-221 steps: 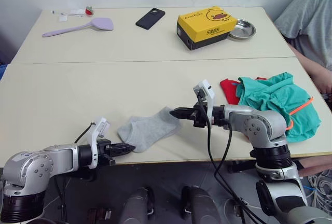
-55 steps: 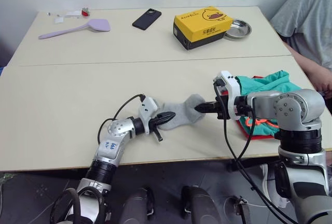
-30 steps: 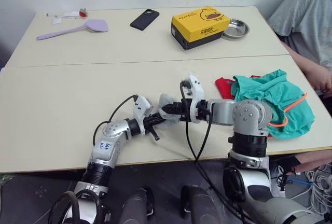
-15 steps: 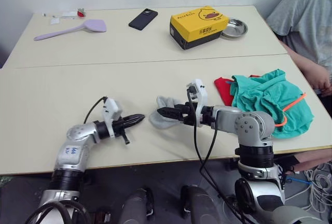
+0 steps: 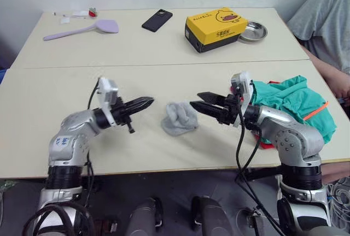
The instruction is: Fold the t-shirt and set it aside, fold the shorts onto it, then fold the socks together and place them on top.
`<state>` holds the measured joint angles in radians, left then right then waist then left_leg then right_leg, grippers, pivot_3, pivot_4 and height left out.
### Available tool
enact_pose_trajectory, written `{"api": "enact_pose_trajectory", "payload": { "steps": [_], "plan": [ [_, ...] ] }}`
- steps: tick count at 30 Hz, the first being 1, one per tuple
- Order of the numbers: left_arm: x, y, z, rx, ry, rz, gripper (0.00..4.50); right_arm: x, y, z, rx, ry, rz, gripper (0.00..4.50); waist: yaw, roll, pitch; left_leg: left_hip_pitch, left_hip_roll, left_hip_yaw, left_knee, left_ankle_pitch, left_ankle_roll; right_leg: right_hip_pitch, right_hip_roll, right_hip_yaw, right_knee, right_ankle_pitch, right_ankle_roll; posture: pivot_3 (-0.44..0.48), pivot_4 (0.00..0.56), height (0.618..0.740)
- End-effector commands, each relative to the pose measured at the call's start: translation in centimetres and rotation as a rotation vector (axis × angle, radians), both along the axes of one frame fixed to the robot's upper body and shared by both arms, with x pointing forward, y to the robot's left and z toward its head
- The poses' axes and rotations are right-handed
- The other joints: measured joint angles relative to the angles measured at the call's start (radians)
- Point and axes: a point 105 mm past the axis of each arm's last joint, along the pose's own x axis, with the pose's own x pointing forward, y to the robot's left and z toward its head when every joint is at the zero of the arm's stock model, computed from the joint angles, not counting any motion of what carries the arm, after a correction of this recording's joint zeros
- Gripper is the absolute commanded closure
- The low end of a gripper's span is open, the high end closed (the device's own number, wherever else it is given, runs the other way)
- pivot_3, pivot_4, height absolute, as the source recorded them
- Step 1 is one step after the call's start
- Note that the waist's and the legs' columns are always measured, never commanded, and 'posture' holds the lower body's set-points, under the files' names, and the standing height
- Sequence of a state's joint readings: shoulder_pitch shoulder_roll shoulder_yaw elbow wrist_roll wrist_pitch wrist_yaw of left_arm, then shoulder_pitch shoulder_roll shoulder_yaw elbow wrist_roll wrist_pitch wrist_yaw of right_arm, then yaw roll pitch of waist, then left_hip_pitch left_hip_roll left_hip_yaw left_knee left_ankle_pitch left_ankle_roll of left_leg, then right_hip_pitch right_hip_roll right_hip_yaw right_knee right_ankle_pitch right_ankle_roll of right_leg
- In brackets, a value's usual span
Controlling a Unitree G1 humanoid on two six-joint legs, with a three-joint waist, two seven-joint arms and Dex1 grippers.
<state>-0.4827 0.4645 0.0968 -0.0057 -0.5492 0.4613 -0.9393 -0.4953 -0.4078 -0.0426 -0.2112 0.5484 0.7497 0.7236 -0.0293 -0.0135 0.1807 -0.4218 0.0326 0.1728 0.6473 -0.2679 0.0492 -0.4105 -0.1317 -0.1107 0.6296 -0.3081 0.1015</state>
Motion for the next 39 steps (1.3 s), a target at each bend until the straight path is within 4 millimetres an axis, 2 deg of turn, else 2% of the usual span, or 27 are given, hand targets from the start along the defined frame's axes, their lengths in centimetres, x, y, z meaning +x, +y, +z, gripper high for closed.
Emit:
{"api": "enact_pose_trajectory", "payload": {
  "steps": [1,5,8,13,17,22,26,29,35,39],
  "plan": [
    [0.3,-3.3,0.6,0.071,-0.071,-0.072,4.5,0.5,0.6,-1.8,-0.152,-0.113,-0.018,3.19,0.001,0.0,0.0,0.0,0.0,0.0,0.0,0.0,0.0,0.0,0.001,0.0,0.0,0.0,0.0,0.0,0.15,0.74],
    [1.7,-5.5,-0.7,0.183,-0.116,-0.068,4.5,0.7,1.8,-3.7,-0.227,-0.149,0.001,4.48,0.0,0.0,0.0,0.0,0.0,0.001,0.001,0.001,0.0,0.0,0.002,0.0,0.0,0.0,0.0,0.0,0.15,0.74],
    [2.5,-6.9,-2.3,0.274,-0.139,-0.063,4.5,0.8,2.5,-5.1,-0.268,-0.152,-0.003,4.48,0.001,0.0,0.0,0.0,0.0,0.001,0.001,0.001,0.001,0.0,0.002,0.0,0.0,0.0,0.0,0.0,0.15,0.74],
    [3.4,-7.4,-4.1,0.357,-0.136,-0.03,4.5,0.1,3.1,-6.4,-0.339,-0.19,0.042,4.48,0.002,0.0,0.0,0.0,0.0,0.001,0.002,0.001,0.001,0.0,0.002,0.0,0.0,0.0,0.0,0.0,0.15,0.74],
    [3.3,-6.1,-5.7,0.427,-0.105,-0.013,4.5,-0.6,3.2,-6.6,-0.354,-0.211,0.064,4.48,0.002,0.0,0.0,0.0,0.0,0.001,0.002,0.001,0.001,0.0,0.001,0.0,0.0,0.0,0.0,0.0,0.15,0.74],
    [3.0,-3.2,-7.7,0.478,-0.035,0.046,4.5,-0.7,2.0,-6.0,-0.323,-0.198,0.054,4.48,0.0,0.0,0.0,0.001,0.001,0.0,0.002,0.001,0.001,0.001,0.0,0.0,0.001,0.0,0.0,0.0,0.15,0.74],
    [2.4,-2.7,-8.7,0.445,-0.011,0.06,4.5,-0.7,1.0,-6.1,-0.293,-0.165,0.043,4.48,0.002,0.0,0.0,0.002,0.001,0.0,0.003,0.001,0.001,0.002,-0.001,0.0,0.001,0.0,0.0,0.0,0.15,0.74],
    [1.9,-3.4,-8.2,0.377,-0.037,0.041,4.5,-0.6,0.8,-5.4,-0.198,-0.14,0.032,4.48,0.002,0.0,0.0,0.002,0.001,-0.001,0.004,0.001,0.001,0.002,-0.002,0.0,0.002,0.0,0.0,0.0,0.15,0.74],
    [1.9,-3.7,-5.7,0.274,-0.139,0.045,4.5,0.4,1.7,-3.3,-0.116,-0.152,0.05,4.48,0.002,0.0,0.0,0.001,0.001,-0.001,0.004,0.001,0.001,0.002,-0.003,0.0,0.003,0.0,0.0,0.0,0.15,0.74],
    [2.3,-3.4,-6.7,0.334,-0.131,0.041,4.5,1.9,2.1,-5.4,-0.234,-0.119,0.011,4.48,0.001,0.0,0.0,0.001,0.0,-0.001,0.005,0.001,0.001,0.001,-0.002,-0.001,0.006,0.0,0.0,0.0,0.15,0.74]
  ]
}}
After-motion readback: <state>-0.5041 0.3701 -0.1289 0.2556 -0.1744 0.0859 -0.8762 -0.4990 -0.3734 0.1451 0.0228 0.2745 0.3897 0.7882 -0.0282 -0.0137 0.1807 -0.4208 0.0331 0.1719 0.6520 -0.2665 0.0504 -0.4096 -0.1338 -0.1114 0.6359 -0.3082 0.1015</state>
